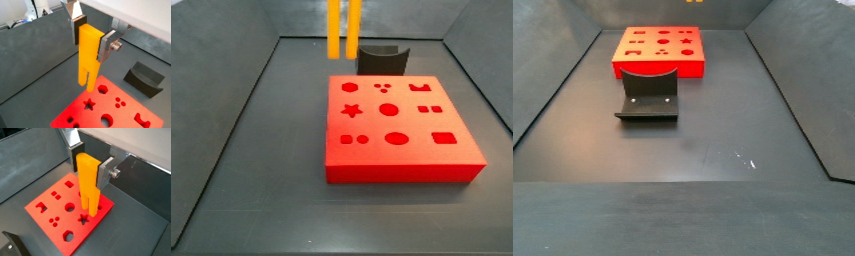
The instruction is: Insert the square-circle object.
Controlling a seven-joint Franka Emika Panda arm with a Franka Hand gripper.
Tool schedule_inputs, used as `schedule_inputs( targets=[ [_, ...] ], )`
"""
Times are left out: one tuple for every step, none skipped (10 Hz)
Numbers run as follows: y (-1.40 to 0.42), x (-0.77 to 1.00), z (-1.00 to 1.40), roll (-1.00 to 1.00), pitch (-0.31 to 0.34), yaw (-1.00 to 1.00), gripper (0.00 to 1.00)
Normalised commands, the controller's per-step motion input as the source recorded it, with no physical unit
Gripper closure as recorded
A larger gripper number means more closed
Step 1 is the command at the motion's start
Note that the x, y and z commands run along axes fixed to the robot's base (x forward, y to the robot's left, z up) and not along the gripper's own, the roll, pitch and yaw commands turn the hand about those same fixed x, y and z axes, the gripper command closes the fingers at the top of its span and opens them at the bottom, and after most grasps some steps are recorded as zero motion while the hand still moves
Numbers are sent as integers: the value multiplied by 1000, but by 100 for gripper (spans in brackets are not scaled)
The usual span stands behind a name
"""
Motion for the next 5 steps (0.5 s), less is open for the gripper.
schedule_inputs(
  targets=[
    [-657, 0, -371, 120, -84, 71, 100],
    [-714, 183, -449, 293, -36, 77, 100],
    [-746, 29, -654, 209, -69, 151, 100],
    [-674, 111, -597, 100, -73, 251, 100],
    [-629, 189, -577, 53, -91, 303, 100]
  ],
)
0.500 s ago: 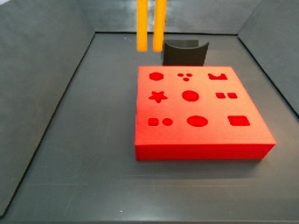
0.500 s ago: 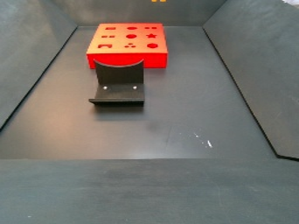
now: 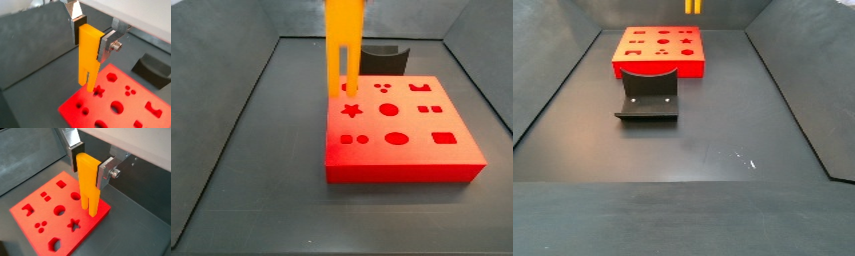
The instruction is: Insert the square-circle object.
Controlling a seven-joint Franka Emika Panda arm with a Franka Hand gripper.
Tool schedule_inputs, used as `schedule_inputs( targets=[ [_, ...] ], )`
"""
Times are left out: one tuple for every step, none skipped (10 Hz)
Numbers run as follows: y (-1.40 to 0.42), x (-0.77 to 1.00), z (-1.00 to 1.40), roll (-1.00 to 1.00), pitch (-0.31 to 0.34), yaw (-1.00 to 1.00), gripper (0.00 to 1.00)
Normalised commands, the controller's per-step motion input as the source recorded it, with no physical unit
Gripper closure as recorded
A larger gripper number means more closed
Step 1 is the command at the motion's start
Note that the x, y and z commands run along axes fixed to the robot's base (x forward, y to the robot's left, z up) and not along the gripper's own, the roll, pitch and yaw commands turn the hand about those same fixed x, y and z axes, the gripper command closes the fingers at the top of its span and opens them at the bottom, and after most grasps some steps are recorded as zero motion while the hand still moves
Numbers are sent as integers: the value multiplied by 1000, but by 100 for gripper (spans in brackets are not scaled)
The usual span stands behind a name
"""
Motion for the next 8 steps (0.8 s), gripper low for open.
schedule_inputs(
  targets=[
    [-454, 249, -509, 0, -109, 274, 100],
    [-234, 320, -383, -117, -150, 234, 100],
    [-91, 294, -286, -49, -94, 163, 100],
    [0, 231, -217, 84, 0, 0, 100],
    [0, 103, -303, 73, 0, 0, 100],
    [0, 57, -343, 79, -16, 0, 100],
    [0, 0, -300, 83, -4, 0, 100],
    [-37, 0, -240, 0, -26, 11, 100]
  ],
)
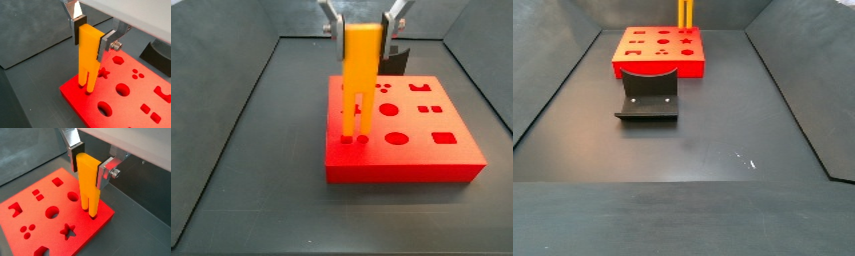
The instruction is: Insert the square-circle object.
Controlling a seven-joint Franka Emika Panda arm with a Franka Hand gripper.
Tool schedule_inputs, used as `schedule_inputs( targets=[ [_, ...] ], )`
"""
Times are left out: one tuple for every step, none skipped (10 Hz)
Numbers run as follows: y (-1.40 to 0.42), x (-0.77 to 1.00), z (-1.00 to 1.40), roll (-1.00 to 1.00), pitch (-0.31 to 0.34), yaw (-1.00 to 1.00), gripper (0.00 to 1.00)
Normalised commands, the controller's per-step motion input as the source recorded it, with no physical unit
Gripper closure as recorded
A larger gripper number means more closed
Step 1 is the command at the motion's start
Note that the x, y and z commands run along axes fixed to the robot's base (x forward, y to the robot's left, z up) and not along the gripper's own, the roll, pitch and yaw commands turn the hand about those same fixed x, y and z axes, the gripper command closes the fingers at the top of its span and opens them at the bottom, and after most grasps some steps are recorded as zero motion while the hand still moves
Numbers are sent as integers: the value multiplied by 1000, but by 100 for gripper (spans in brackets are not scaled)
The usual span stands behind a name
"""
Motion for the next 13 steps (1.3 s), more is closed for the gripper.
schedule_inputs(
  targets=[
    [-43, 0, -223, 0, -47, 31, 100],
    [-66, 117, -200, -14, -51, 74, 100],
    [-3, 146, -246, 0, -56, 69, 100],
    [0, 117, -249, 0, -44, 46, 100],
    [0, 0, -186, 0, -17, 17, 100],
    [0, -60, -149, 37, 0, 0, 100],
    [-194, -9, -166, 124, 0, 29, 100],
    [-289, 46, -357, 127, -14, 0, 100],
    [-171, 20, -863, 9, -159, 0, 100],
    [-174, 0, -960, 0, -169, -43, 100],
    [-171, 0, -957, 0, -166, -57, 100],
    [-137, 103, -966, 20, -157, -106, 100],
    [-94, 240, -994, 34, -121, -151, 100]
  ],
)
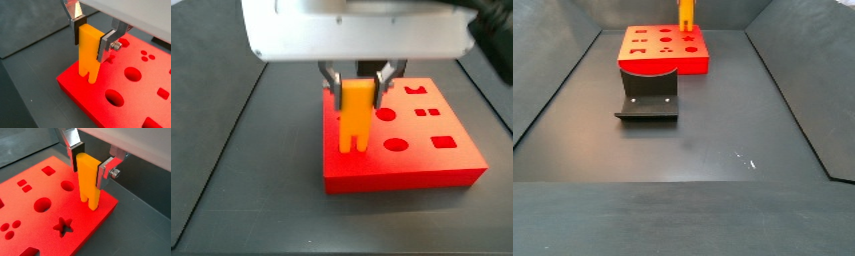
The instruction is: Insert the square-circle object.
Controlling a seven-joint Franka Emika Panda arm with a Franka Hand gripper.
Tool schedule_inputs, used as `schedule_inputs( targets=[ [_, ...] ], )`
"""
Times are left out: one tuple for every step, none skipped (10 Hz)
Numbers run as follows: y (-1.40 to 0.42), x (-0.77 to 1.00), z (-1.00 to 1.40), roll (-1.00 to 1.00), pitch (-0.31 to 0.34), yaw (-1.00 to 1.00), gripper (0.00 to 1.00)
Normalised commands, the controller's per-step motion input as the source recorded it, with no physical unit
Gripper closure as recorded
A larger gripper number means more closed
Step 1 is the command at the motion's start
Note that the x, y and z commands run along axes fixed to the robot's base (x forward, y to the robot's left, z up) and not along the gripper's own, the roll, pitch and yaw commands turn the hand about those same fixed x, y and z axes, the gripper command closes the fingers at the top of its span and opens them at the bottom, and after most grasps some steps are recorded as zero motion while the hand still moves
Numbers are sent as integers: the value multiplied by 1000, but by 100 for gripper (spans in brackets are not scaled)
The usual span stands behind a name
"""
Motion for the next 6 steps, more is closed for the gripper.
schedule_inputs(
  targets=[
    [-89, 269, -980, 40, -123, -171, 100],
    [-71, 326, -946, 51, -124, -186, 100],
    [0, 451, -923, 90, -90, -237, 100],
    [0, 217, -734, 217, -33, -189, 100],
    [-14, 0, 0, 21, 0, 0, 100],
    [0, 0, 0, 0, 0, 0, 100]
  ],
)
